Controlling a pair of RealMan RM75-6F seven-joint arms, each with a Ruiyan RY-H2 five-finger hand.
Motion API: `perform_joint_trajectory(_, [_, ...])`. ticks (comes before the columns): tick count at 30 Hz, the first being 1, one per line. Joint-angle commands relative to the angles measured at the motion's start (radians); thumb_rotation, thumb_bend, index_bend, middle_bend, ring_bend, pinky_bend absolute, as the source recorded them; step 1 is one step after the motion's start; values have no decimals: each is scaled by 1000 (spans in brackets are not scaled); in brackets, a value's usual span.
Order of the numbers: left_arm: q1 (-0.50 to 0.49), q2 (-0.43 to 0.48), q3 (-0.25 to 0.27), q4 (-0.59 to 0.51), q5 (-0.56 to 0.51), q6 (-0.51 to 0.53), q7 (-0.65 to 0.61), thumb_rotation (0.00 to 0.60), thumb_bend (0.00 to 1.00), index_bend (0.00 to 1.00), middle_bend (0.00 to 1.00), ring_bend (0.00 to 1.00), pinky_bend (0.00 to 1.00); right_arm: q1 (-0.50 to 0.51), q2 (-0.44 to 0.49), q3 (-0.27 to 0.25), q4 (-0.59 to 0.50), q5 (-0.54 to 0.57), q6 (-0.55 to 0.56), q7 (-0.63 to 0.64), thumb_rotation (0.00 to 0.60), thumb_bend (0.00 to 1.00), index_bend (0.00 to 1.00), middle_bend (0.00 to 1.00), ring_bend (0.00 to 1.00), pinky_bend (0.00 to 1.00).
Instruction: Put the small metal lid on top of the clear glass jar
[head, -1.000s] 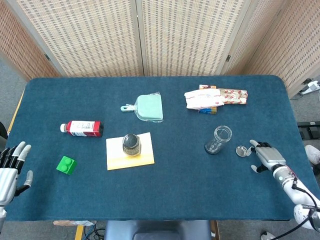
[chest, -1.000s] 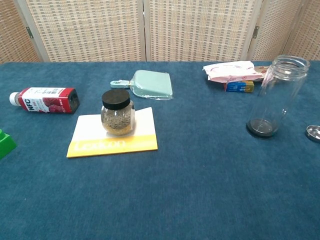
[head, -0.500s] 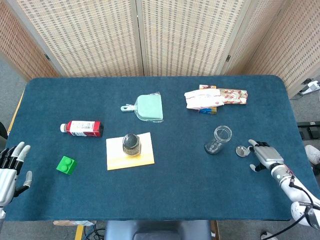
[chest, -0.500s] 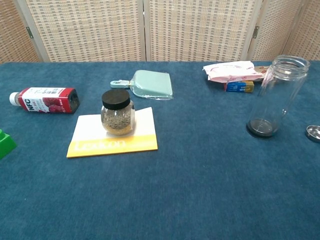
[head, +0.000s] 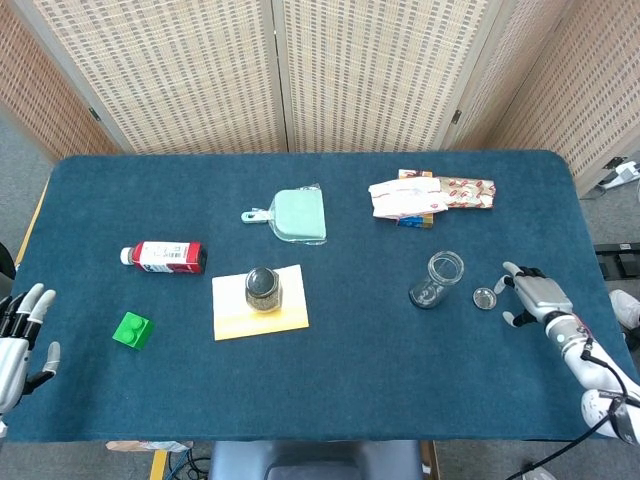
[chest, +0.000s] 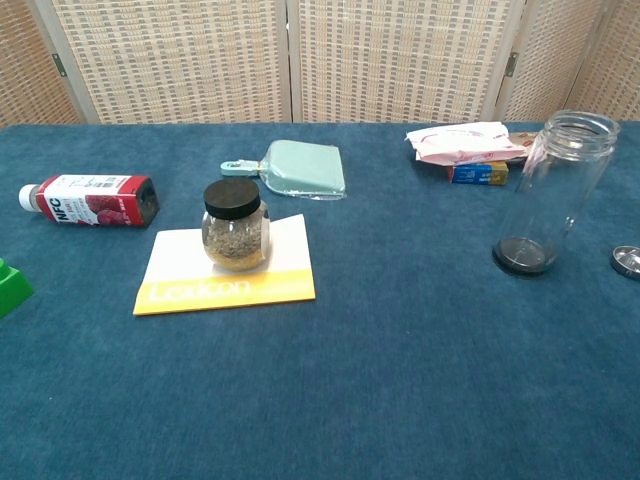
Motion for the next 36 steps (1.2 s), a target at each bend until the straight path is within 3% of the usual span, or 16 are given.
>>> perform_joint_trajectory(1, [1,2,0,-1,1,2,-6,600,494,0,0,0,0,-9,25,9,-32,-25,20,19,600,391,339,0,0,0])
perform_joint_trajectory(9, [0,-2,2,1,9,2,2,600,495,0,0,0,0,-29,53,17,-56,-81,79,38,600,393,370,0,0,0])
perform_joint_trajectory(24, [4,0,-1,-1,6,8,-4,600,495,0,0,0,0,25,-36,15,69,-31,-10,14,600,393,428,0,0,0])
perform_joint_trajectory(36, [14,11,-4,-5,13,31,-23,600,496,0,0,0,0,61,-73,13,85,5,-16,-43,600,396,459,0,0,0])
